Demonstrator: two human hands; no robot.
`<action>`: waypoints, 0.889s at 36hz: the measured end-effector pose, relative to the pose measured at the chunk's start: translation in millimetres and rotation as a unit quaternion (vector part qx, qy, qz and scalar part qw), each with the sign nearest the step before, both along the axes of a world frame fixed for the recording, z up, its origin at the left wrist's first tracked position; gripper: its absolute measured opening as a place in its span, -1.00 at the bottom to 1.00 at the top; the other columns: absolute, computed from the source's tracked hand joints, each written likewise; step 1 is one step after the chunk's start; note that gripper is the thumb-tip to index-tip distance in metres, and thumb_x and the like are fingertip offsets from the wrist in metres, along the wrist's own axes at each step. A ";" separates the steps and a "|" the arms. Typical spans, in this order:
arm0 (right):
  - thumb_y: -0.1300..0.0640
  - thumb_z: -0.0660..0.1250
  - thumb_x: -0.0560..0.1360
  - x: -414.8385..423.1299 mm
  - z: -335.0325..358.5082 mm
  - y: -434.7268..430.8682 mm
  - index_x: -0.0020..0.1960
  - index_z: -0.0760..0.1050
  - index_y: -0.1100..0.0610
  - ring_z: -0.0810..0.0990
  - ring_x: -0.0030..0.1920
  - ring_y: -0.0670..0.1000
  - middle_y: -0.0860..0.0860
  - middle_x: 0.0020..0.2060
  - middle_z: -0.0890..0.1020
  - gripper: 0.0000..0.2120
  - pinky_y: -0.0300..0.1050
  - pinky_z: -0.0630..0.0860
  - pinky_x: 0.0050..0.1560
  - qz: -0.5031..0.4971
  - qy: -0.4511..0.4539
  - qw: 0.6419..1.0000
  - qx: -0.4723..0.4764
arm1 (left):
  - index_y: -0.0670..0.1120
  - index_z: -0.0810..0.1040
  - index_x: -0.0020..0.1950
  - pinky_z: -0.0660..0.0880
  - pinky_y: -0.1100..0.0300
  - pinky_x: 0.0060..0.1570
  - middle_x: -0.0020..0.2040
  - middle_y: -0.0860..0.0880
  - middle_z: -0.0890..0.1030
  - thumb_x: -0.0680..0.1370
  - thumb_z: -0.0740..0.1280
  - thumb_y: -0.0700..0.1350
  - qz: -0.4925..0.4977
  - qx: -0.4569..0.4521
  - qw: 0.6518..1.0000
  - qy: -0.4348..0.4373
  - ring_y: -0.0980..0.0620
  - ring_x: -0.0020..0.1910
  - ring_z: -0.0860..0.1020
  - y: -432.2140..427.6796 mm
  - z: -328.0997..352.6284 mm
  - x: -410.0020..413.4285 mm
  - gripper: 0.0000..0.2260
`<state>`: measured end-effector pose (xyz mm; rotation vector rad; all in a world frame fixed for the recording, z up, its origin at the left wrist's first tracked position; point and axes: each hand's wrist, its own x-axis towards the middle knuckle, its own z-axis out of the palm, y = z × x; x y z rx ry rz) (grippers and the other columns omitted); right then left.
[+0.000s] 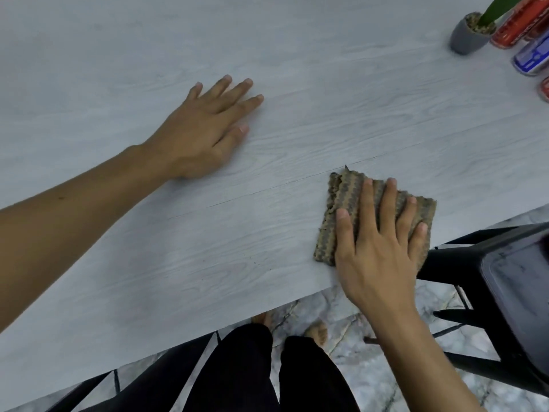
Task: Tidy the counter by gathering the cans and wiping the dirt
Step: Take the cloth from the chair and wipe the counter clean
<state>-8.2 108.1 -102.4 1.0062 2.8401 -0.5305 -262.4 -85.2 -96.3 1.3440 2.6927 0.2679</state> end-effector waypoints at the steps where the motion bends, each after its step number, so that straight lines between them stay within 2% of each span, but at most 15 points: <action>1: -0.28 -0.20 0.67 -7.3 -0.3 2.7 0.67 -0.23 -0.13 -0.32 0.64 0.08 -0.06 0.66 -0.27 -0.38 0.20 -0.31 0.60 0.002 0.000 1.000 0.002 | 0.16 -0.01 0.68 -0.17 -0.14 0.58 0.69 0.08 -0.05 0.72 -0.15 0.18 0.003 -0.010 1.000 0.001 0.00 0.66 -0.12 -7.5 -2.7 0.6 -0.50; 6: -0.27 -0.17 0.69 -48.9 -4.3 -0.6 0.68 -0.18 -0.11 -0.28 0.65 0.12 -0.02 0.67 -0.20 -0.38 0.21 -0.31 0.59 0.036 0.006 0.999 0.012 | 0.19 -0.02 0.67 -0.16 -0.16 0.58 0.69 0.10 -0.07 0.73 -0.16 0.19 0.008 -0.015 1.000 -0.009 0.02 0.66 -0.13 -17.0 -9.9 0.8 -0.52; 13: -0.25 -0.15 0.70 -69.1 -4.5 -48.5 0.68 -0.15 -0.10 -0.25 0.65 0.12 -0.02 0.68 -0.16 -0.39 0.20 -0.30 0.60 0.110 0.032 0.993 0.013 | 0.19 0.02 0.67 -0.16 -0.15 0.58 0.69 0.10 -0.04 0.73 -0.12 0.19 0.014 0.005 1.000 -0.013 0.01 0.66 -0.11 -18.7 -12.7 0.7 -0.52; 17: -0.22 -0.14 0.70 -63.6 -4.6 -74.9 0.69 -0.12 -0.08 -0.21 0.66 0.14 -0.01 0.68 -0.13 -0.40 0.23 -0.25 0.60 0.148 0.038 0.988 0.024 | 0.17 0.05 0.67 -0.17 -0.10 0.59 0.69 0.08 -0.02 0.73 -0.10 0.17 0.024 0.017 0.999 -0.019 0.00 0.66 -0.10 -19.7 -12.2 2.2 -0.52; 22: -0.20 -0.14 0.71 -44.4 -5.6 -93.8 0.69 -0.09 -0.08 -0.17 0.66 0.14 -0.01 0.68 -0.09 -0.42 0.24 -0.20 0.60 0.191 0.049 0.980 0.021 | 0.13 0.09 0.67 -0.17 -0.03 0.60 0.69 0.02 0.03 0.75 -0.06 0.10 0.088 0.083 0.991 -0.054 0.00 0.66 -0.07 -25.5 -9.4 15.7 -0.54; 27: -0.19 -0.15 0.71 -18.2 -5.6 -96.7 0.69 -0.07 -0.08 -0.16 0.66 0.14 0.00 0.68 -0.07 -0.42 0.26 -0.14 0.60 0.226 0.052 0.973 0.018 | 0.17 0.09 0.66 -0.13 -0.04 0.61 0.68 0.01 0.09 0.74 -0.05 0.12 0.133 0.124 0.980 -0.085 0.04 0.66 -0.05 -35.0 0.0 48.6 -0.54; 32: -0.20 -0.16 0.71 4.3 -5.0 -93.5 0.68 -0.11 -0.10 -0.20 0.66 0.12 0.00 0.68 -0.11 -0.43 0.24 -0.16 0.61 0.250 0.044 0.967 0.018 | 0.24 0.11 0.65 -0.07 -0.02 0.60 0.65 0.04 0.21 0.72 -0.05 0.19 0.178 0.159 0.964 -0.117 0.03 0.65 0.03 -46.0 9.6 94.9 -0.53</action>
